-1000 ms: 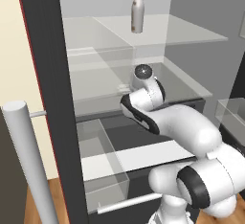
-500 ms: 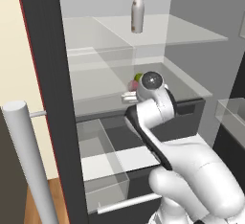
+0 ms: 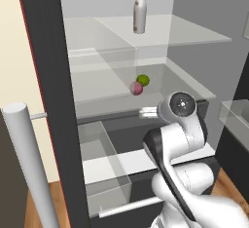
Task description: Place the liquor on the top shelf of the fridge to keep it out of children's reach, and place the onion and lime on lower shelves for easy access.
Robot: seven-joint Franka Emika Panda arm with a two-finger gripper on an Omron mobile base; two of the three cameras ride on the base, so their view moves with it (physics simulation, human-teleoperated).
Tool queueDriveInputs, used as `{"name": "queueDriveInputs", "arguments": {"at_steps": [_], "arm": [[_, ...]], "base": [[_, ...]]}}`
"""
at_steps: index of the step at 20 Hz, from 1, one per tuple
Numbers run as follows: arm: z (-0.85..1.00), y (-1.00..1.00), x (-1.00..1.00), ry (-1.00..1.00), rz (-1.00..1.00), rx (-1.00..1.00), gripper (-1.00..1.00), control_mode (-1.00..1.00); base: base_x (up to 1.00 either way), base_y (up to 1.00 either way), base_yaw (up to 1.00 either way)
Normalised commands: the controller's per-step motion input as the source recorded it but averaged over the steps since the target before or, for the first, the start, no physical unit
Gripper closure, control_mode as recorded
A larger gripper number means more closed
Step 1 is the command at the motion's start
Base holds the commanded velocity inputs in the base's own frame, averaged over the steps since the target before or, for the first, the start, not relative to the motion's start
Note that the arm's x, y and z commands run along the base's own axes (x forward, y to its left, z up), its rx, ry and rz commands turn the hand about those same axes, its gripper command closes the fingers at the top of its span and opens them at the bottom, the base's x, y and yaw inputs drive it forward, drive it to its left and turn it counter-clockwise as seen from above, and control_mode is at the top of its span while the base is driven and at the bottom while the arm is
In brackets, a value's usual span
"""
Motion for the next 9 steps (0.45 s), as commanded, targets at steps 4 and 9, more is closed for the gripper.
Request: {"name": "queueDriveInputs", "arguments": {"at_steps": [4, 9], "arm": [[0.22, -0.31, -0.98, -0.12, 0.00, 0.07, -1.00, -1.00], [0.36, -0.18, -0.95, -0.15, 0.02, 0.08, -1.00, -1.00]], "base": [[0.00, 0.00, 0.00], [0.00, 0.00, 0.00]]}}
